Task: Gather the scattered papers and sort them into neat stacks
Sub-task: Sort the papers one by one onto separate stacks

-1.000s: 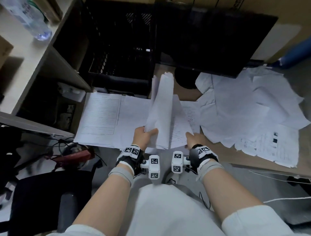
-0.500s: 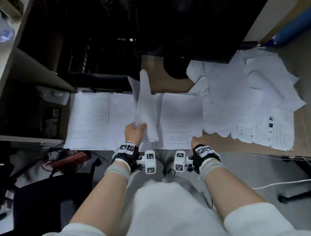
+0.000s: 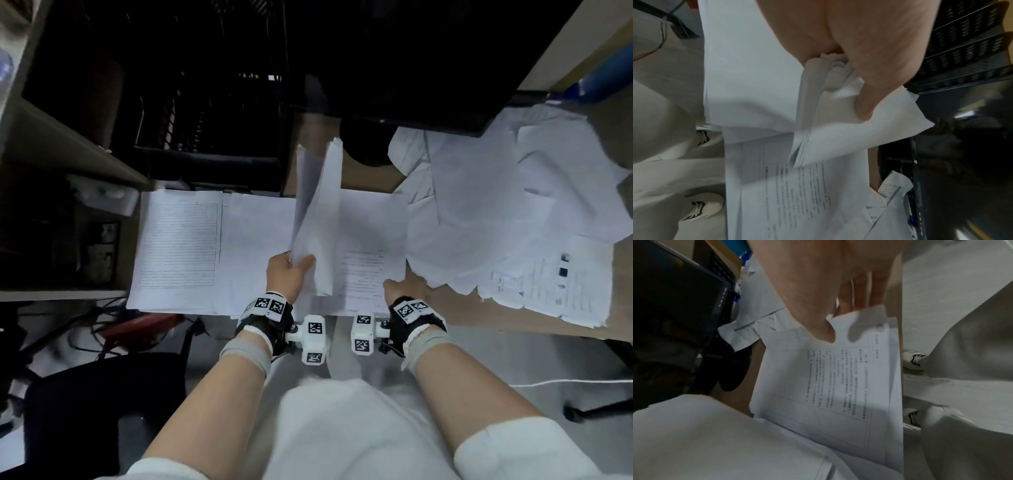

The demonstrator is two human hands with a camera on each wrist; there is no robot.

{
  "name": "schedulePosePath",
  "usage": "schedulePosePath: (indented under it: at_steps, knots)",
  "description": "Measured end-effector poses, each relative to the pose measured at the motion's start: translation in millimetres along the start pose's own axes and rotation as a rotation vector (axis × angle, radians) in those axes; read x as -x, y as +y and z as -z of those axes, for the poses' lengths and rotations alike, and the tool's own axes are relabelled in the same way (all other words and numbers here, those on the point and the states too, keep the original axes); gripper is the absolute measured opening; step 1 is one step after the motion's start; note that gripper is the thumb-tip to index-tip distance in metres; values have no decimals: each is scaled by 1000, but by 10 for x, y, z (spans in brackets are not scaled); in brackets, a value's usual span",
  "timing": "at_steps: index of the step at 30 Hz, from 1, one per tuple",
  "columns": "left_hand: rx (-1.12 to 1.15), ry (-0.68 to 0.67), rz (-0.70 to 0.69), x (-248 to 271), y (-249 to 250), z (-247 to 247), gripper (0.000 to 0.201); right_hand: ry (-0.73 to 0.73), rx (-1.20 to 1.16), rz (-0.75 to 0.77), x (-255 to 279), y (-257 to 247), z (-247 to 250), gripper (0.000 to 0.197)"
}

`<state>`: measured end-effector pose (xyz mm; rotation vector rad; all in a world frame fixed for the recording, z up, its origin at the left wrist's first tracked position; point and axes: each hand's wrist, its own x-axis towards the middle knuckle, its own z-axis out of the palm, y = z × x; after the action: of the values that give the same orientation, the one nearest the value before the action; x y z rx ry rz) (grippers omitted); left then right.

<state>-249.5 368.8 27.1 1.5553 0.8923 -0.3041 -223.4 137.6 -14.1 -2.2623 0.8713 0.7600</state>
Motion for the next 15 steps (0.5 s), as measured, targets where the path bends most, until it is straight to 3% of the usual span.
schedulePosePath:
  at_steps: [3, 7, 10, 15]
  knots:
    - [14, 8, -26, 42, 48, -142, 21, -27, -93, 30, 96, -207, 196, 61]
    - [23, 29, -82, 187, 167, -466, 25, -385, -420, 378, 236, -590, 467, 53]
    - [84, -39, -107, 362, 301, -738, 27, -571, -402, 517, 297, -717, 722, 56]
    - [272, -40, -7, 605, 505, -1027, 43, -706, -338, 617, 228, -629, 1133, 55]
